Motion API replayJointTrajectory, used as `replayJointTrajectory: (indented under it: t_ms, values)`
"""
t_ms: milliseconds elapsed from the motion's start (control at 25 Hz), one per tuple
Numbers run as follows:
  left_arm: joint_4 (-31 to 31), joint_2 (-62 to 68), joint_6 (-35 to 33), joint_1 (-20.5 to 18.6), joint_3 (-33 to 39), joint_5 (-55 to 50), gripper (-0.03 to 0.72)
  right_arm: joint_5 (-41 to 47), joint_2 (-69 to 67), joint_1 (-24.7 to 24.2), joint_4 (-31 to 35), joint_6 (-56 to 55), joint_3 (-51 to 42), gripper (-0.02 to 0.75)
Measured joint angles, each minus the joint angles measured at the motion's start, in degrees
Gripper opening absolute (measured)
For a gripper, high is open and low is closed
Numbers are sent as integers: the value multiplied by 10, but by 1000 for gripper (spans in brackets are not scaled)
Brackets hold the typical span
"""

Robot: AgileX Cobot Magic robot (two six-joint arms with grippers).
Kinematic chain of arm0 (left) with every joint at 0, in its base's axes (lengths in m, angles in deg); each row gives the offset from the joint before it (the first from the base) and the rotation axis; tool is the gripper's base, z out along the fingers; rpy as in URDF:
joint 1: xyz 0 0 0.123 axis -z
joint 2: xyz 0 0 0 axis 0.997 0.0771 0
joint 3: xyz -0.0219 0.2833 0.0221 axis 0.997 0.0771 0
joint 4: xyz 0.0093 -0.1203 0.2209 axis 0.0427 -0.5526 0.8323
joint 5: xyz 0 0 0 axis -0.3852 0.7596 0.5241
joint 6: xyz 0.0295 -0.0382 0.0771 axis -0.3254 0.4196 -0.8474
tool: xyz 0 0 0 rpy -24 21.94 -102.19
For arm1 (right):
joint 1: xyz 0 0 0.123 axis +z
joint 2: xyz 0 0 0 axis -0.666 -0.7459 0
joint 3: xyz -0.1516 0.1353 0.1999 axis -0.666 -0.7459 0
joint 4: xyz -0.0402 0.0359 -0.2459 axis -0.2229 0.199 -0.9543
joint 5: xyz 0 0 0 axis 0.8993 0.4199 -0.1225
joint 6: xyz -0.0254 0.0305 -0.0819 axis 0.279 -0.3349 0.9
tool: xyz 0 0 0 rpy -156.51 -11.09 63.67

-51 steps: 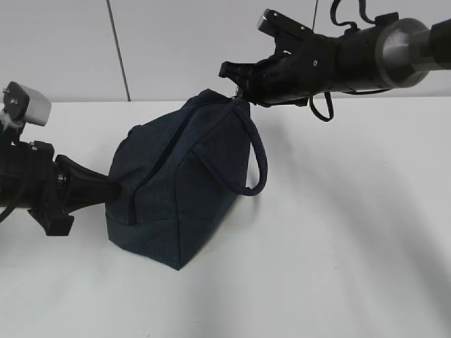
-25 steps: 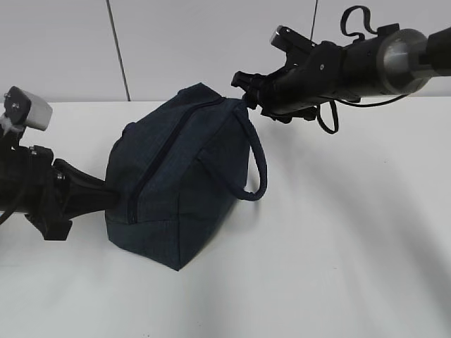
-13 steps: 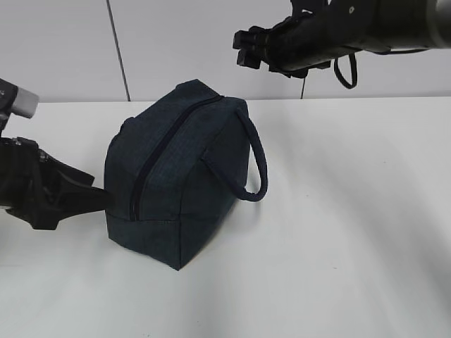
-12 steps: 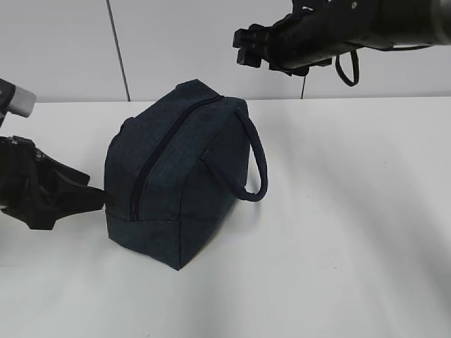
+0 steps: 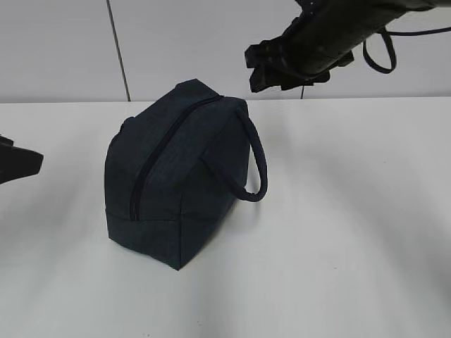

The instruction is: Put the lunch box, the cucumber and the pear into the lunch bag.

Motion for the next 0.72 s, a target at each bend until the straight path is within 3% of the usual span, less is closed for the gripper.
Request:
replayJointTrajectory:
  t_ms: [280,720]
  values:
    - [162,-35,202,0,3,-25,334,79,47,0,-51,-50,-67,448]
    - [258,-94,327,0,3,-71,330,77,190,0,-84,-73,-241,445]
